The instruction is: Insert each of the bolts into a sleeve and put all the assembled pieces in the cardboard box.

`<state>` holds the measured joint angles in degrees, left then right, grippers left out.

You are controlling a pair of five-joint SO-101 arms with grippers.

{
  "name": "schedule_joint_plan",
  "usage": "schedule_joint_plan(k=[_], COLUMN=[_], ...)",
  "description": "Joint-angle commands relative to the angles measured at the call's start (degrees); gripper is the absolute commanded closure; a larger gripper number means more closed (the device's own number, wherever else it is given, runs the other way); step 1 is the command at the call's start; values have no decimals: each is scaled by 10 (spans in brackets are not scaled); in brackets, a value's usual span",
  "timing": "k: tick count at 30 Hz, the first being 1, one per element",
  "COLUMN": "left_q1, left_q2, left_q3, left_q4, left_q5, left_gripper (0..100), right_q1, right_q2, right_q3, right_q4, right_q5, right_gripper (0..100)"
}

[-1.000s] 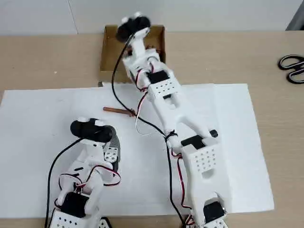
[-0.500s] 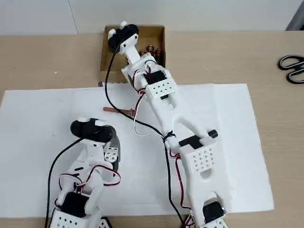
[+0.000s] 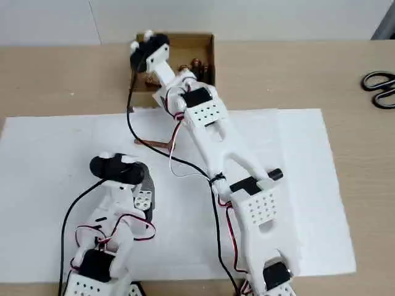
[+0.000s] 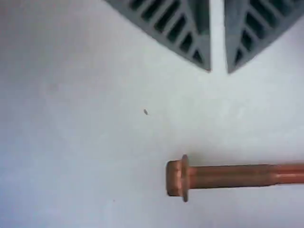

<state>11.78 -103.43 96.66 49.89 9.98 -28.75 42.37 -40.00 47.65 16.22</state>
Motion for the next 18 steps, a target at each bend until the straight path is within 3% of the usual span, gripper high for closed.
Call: schedule_joint_plan(k=[1,6,18], left_q1=[-4,-4,-4], left_q2=[-4,-4,-4], left_q3=[-3,-3,-3], left_q4=[4,4,4], left_q5=[0,0,0], left_gripper=[994,994,994], right_q1=[10,29,68], right_q2=[-17,-16,-15], right_q3=[-80,-179,-342], right_q4=[68,210,521], right_q5=[3,-3,-107], right_gripper=[895,998,995])
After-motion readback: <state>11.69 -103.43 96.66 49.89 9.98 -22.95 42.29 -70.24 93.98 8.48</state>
